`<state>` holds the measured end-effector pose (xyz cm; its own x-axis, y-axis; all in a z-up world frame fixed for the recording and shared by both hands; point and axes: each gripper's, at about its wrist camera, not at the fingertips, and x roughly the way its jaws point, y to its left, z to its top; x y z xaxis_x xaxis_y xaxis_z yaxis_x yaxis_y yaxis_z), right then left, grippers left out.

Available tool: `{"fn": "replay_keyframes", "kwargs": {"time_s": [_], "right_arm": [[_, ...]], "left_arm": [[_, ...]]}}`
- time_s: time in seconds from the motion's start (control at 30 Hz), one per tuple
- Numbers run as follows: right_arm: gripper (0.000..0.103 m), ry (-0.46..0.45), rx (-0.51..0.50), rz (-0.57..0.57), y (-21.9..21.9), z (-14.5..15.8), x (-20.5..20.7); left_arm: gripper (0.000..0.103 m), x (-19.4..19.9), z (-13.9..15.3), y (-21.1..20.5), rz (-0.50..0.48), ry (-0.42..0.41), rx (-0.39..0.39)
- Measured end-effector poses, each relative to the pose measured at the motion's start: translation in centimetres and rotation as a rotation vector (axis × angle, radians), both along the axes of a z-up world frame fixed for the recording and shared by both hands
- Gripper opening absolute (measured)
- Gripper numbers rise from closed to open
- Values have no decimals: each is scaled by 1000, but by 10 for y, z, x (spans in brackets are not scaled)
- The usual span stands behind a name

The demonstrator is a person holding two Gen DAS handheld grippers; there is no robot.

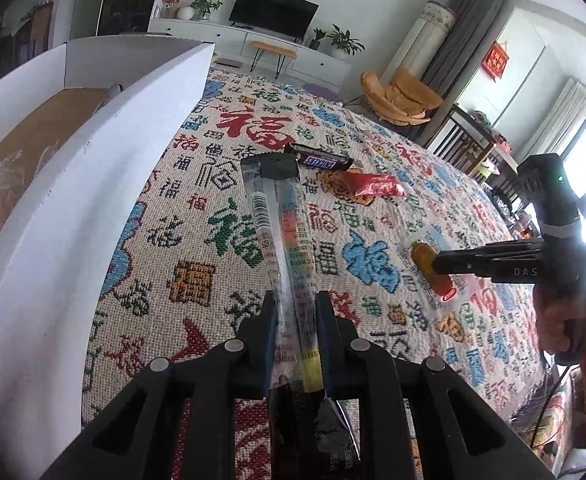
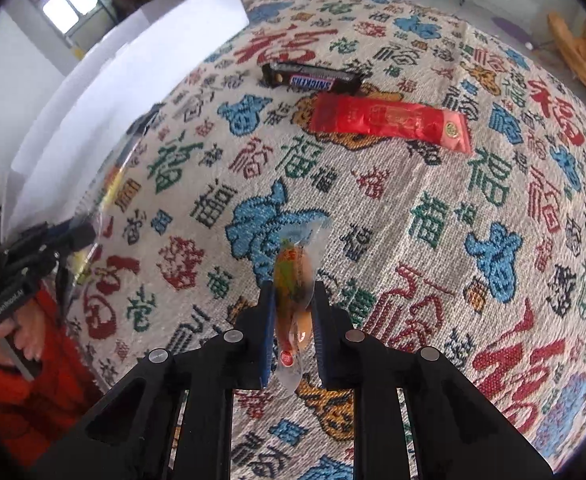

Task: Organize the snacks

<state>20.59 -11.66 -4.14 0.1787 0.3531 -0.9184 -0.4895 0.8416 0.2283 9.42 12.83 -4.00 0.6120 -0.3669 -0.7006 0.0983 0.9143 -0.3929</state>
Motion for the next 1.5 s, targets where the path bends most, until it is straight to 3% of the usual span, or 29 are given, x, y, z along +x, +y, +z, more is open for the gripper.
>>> {"fn": "replay_keyframes", "kwargs": {"time_s": [0.17,0.37,0.5,0.6,0.67,0.7,0.73,0.77,0.8,0.93,1.07,1.17,1.27,1.33,1.4,1.5], "right_arm": [[17,-33,38,-51,-4,21,-1],[17,-44,319,-69,37,71,8],[17,-55,518,9,106,120,15],[17,-120,546,63,171,146,14],[20,-173,544,65,211,153,14],[23,-203,528,59,227,155,15],[30,-253,492,42,244,155,17],[56,-288,463,25,253,154,17],[69,-315,446,10,259,153,18],[69,-402,419,-10,237,143,10],[75,-491,216,-15,187,93,-2],[75,-490,-3,-39,131,31,-12],[75,-451,-152,-99,67,-15,-19],[75,-449,-191,-169,19,-28,-26],[75,-464,-212,-239,-16,-31,-34],[75,-476,-231,-324,-52,-33,-43]], "left_arm": [[18,-8,26,4,5,-34,-57],[18,-19,83,57,99,-94,-118],[18,-21,116,121,233,-140,-54],[19,-16,122,169,340,-126,40],[27,-12,117,196,421,-110,121],[44,-9,112,206,458,-97,161],[73,-7,107,218,505,-78,208],[83,-7,101,227,545,-63,240],[87,-11,97,233,575,-61,261],[88,-29,80,236,594,-65,220],[88,-38,77,194,488,-89,171],[88,-36,92,136,327,-135,159],[91,-32,105,68,132,-180,160],[101,-28,105,23,14,-195,153],[101,-17,94,-13,-68,-171,135],[101,-6,57,-55,-106,-95,140]]}}
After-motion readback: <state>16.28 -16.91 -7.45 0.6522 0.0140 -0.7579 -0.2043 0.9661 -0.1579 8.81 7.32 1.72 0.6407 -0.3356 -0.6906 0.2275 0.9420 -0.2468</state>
